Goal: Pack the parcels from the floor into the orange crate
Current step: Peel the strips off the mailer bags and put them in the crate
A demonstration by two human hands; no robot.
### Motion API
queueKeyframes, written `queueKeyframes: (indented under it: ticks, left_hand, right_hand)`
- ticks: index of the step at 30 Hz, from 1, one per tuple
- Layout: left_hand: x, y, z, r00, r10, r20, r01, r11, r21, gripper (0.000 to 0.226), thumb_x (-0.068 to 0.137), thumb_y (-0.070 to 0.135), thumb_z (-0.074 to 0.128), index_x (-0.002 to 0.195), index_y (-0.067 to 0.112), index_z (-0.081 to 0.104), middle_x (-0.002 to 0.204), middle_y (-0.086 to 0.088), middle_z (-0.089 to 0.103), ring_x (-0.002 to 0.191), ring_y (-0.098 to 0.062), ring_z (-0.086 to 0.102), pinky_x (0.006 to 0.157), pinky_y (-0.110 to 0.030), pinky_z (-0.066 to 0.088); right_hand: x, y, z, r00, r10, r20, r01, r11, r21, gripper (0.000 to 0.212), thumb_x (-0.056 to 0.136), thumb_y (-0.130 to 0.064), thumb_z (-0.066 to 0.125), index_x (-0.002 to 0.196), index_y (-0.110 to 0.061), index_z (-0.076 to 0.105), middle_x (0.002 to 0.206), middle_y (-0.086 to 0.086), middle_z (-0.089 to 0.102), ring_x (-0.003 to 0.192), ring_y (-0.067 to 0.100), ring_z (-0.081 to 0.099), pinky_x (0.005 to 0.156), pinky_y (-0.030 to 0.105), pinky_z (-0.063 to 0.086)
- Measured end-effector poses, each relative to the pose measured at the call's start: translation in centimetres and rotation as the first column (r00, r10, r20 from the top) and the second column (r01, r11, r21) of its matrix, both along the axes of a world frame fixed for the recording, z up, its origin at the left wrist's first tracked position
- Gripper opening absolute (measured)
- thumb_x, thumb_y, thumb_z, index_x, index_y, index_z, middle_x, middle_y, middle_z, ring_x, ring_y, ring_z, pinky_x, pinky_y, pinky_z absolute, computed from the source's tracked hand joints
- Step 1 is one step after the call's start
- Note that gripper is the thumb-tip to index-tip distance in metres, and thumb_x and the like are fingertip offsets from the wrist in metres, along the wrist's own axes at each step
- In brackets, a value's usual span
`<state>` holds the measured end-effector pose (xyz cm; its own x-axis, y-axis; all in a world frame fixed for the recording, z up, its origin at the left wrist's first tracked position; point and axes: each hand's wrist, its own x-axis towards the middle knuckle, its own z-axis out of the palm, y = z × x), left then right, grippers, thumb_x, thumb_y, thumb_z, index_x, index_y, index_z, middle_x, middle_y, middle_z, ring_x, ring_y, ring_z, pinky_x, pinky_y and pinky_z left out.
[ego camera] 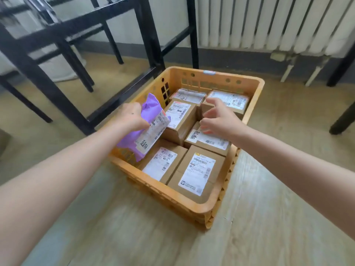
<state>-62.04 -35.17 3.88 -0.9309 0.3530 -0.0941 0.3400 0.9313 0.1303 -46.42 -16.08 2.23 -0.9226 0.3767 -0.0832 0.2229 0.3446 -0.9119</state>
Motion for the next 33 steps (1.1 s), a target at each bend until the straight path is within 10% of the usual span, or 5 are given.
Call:
queueKeyframes:
  ticks: [11,16,33]
  left_hand:
    - [-1.6,-3.8,-4.9,0.988,-0.004,-0.156,-0.027,0.980,-0.199,0.034,0.075,0.031,0.071,0.083,0.013,0.044,0.072,-0.003,0.048,0.058,-0.015,0.044,0.046,-0.024,0.030]
    - [-1.2,-1.9,-6.7,0.996,-0.064,-0.061,0.031,0.895,-0.445,0.023,0.079,0.025,0.063,0.069,0.011,0.047,0.071,-0.004,0.048,0.072,-0.023,0.053,0.059,-0.028,0.042]
    - [-3.8,0.0,-11.4,0.921,-0.022,0.388,0.265,0.766,-0.586,0.052,0.084,0.017,0.055,0.132,0.001,0.043,0.125,-0.017,0.056,0.110,-0.033,0.059,0.082,-0.038,0.051]
  right_hand:
    - [-0.2,0.2,-2.1,0.999,0.031,0.018,-0.033,0.996,0.086,0.060,0.087,-0.012,0.057,0.141,-0.021,0.033,0.119,0.006,0.052,0.099,0.020,0.061,0.090,0.041,0.054]
    - [-0.3,0.0,-2.5,0.998,0.065,0.012,-0.066,0.992,0.110,0.060,0.086,-0.014,0.057,0.140,-0.022,0.032,0.118,0.004,0.051,0.103,0.020,0.059,0.094,0.041,0.050]
    - [-0.8,0.5,-3.0,0.999,0.051,0.011,-0.051,0.996,0.068,0.060,0.086,-0.016,0.058,0.140,-0.025,0.033,0.123,0.005,0.049,0.101,0.019,0.059,0.091,0.040,0.052]
